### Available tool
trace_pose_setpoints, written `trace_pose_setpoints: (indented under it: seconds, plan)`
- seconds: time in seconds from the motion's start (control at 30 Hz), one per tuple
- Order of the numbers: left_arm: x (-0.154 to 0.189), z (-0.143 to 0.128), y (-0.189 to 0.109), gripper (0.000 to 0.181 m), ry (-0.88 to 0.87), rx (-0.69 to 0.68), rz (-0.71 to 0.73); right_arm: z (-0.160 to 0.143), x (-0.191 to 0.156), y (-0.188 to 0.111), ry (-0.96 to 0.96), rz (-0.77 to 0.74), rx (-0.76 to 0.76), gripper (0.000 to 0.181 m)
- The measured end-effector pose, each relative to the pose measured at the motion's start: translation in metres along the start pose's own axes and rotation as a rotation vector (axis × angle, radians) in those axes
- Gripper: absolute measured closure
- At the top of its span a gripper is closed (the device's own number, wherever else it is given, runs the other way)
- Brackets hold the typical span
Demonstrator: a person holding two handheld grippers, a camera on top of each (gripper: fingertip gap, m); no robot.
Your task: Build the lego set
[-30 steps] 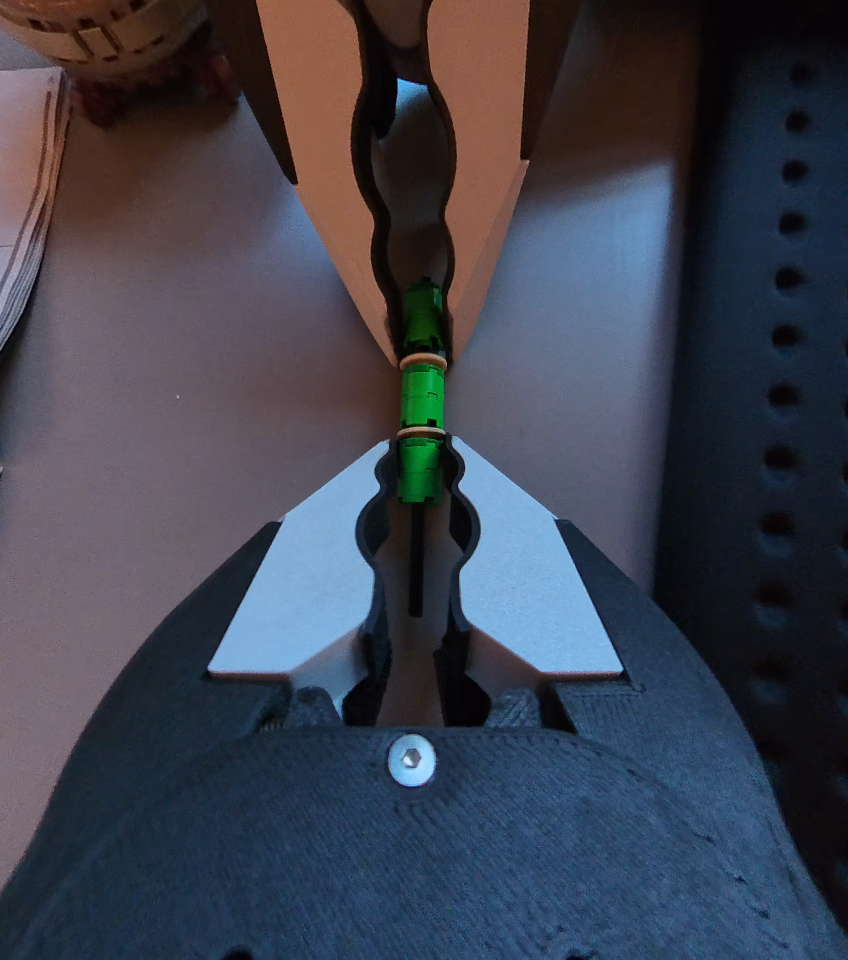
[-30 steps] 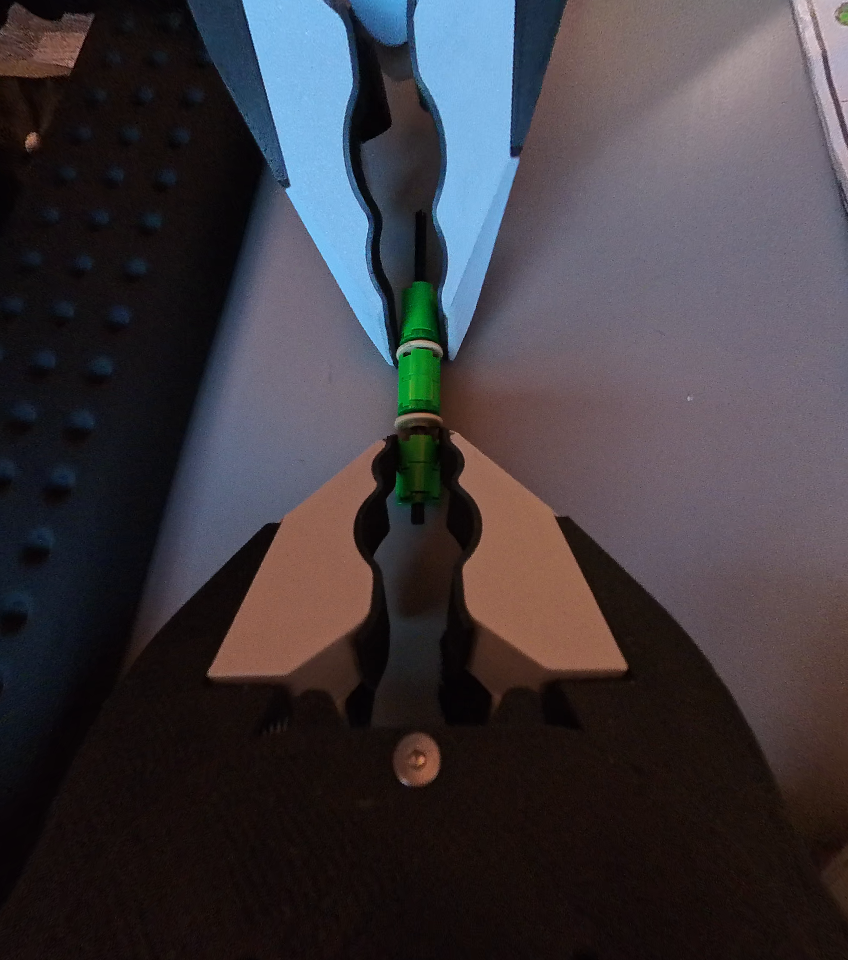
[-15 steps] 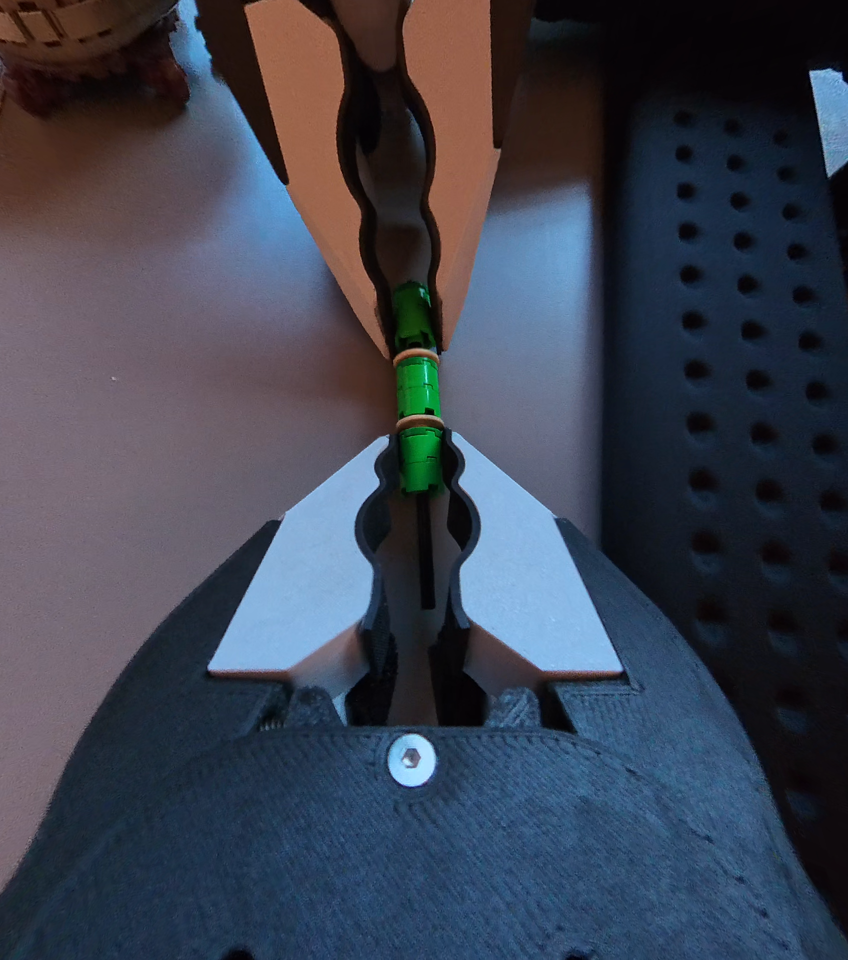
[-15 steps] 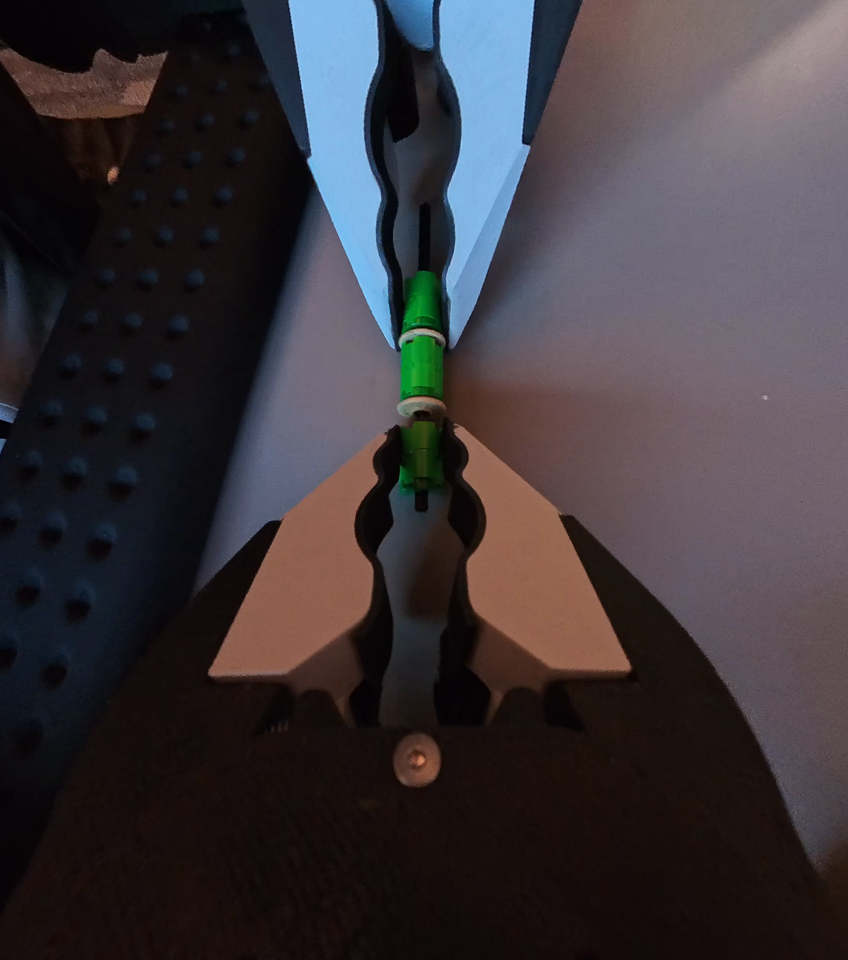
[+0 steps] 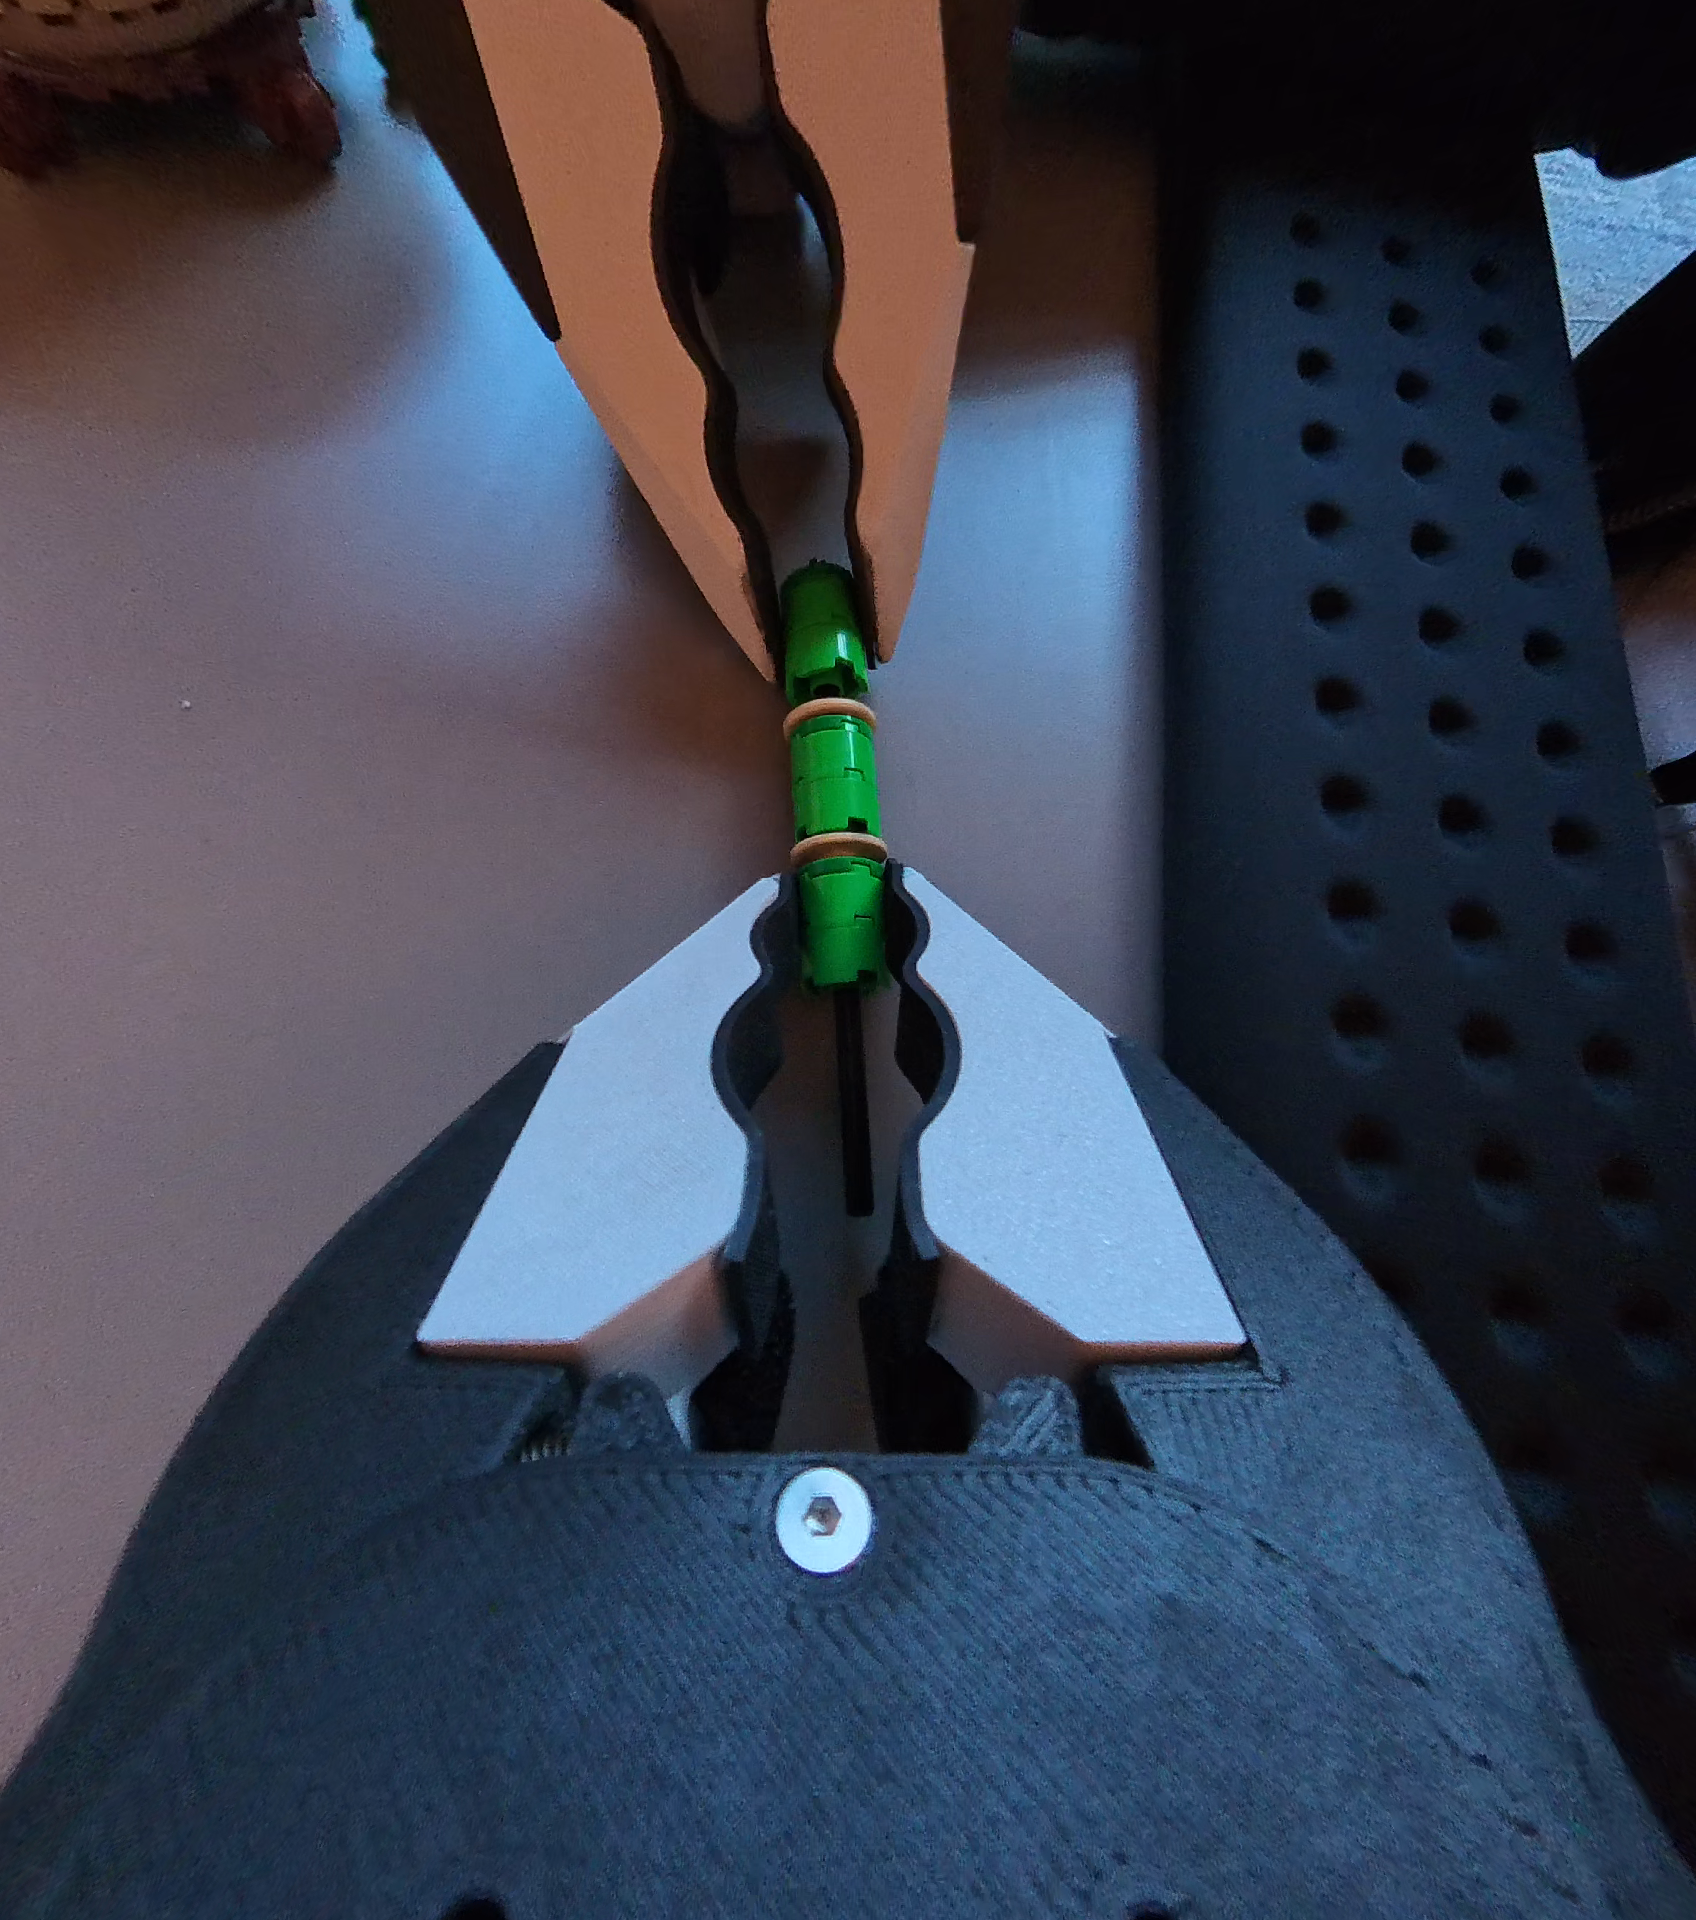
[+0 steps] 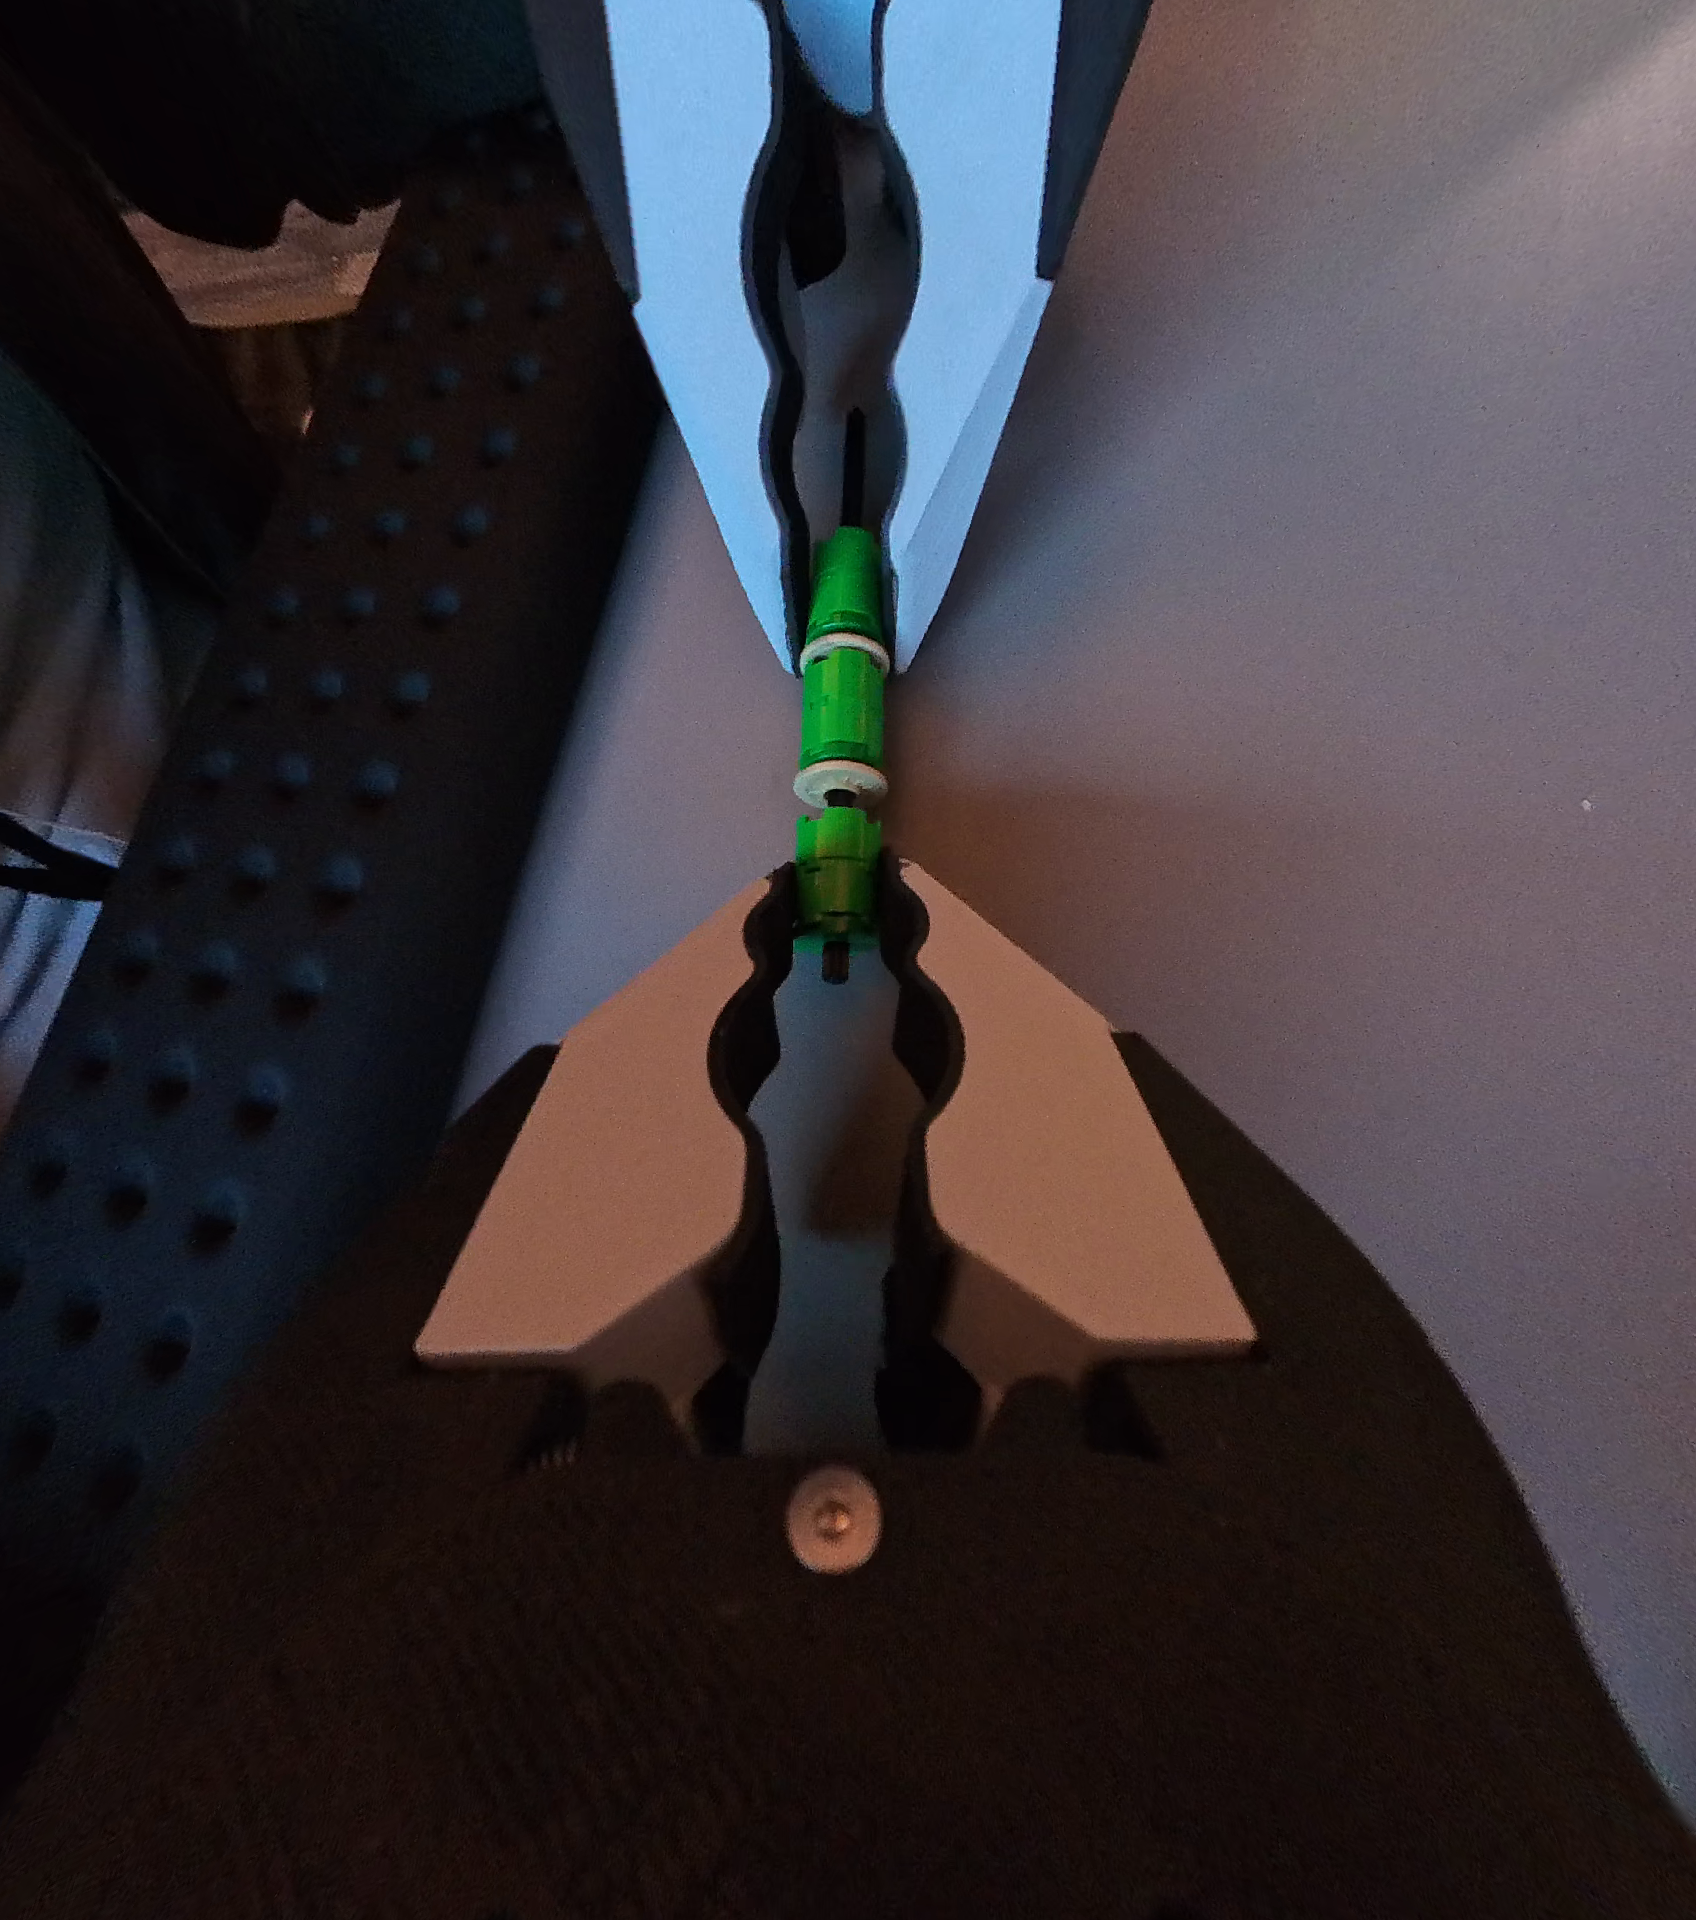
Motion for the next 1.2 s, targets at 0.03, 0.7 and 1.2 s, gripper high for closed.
trace_pose_setpoints:
  seconds: [0.03,0.7,1.2]
  plan:
    - [0.0,0.0,0.0,0.166,-0.001,0.0,0.001,0.001,0.0,0.0,0.016,0.009,-0.004,0.164]
    - [-0.001,0.005,0.001,0.166,0.03,-0.044,0.064,0.025,-0.011,0.007,-0.077,-0.321,-0.323,0.166]
    - [0.003,-0.003,-0.003,0.166,0.01,-0.007,-0.096,0.018,-0.013,0.01,-0.136,-0.068,-0.1,0.164]
Point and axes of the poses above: each gripper's, where its closed fingertips meet, y out along the fingers, z out of its top, x = y × z across the jaws, the point moved 6 cm from there along -y, back along the fingers, and after that the axes turned 14 degrees about -x, right-handed, at the moved point
